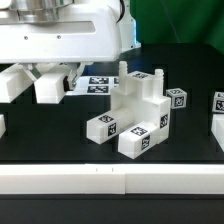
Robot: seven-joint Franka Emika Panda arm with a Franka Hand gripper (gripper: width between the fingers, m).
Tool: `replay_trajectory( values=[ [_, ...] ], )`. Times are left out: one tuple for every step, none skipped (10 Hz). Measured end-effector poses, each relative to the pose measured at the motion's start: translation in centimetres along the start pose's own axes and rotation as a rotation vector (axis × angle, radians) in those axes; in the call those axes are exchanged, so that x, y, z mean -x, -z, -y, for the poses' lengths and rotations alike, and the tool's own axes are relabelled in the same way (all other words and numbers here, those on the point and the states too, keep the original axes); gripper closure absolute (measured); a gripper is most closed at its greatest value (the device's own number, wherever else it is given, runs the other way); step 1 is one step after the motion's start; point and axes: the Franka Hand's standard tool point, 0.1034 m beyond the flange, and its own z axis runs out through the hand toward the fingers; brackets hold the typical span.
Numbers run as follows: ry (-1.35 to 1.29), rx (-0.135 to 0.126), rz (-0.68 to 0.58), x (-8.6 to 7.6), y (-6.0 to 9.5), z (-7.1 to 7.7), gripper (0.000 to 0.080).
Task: Assemble chair
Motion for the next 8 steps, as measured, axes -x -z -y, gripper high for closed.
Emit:
replay_trajectory(
  values=[
    [-0.113,-0.008,-0.007,0.2,0.7,0.0,0.0511],
    [-0.206,-0.014,-0.008,0.6,1.2,0.2,0.0511],
    [-0.288,-0.021,-0.01,1.1,1.8,0.9,0.0511],
    [-0.395,-0.028,-0.01,1.6,2.3,2.0,0.0511],
    [-0.493,-0.031,-0.009,1.9,2.5,3.2,0.0511],
    [-0.514,-0.029,-0.008,2.0,2.3,3.8,0.0511],
    [-0.517,-0.026,-0.006,2.0,2.2,3.5,0.0511],
    [-0.515,-0.026,-0.005,2.0,2.1,3.6,0.0511]
  ],
)
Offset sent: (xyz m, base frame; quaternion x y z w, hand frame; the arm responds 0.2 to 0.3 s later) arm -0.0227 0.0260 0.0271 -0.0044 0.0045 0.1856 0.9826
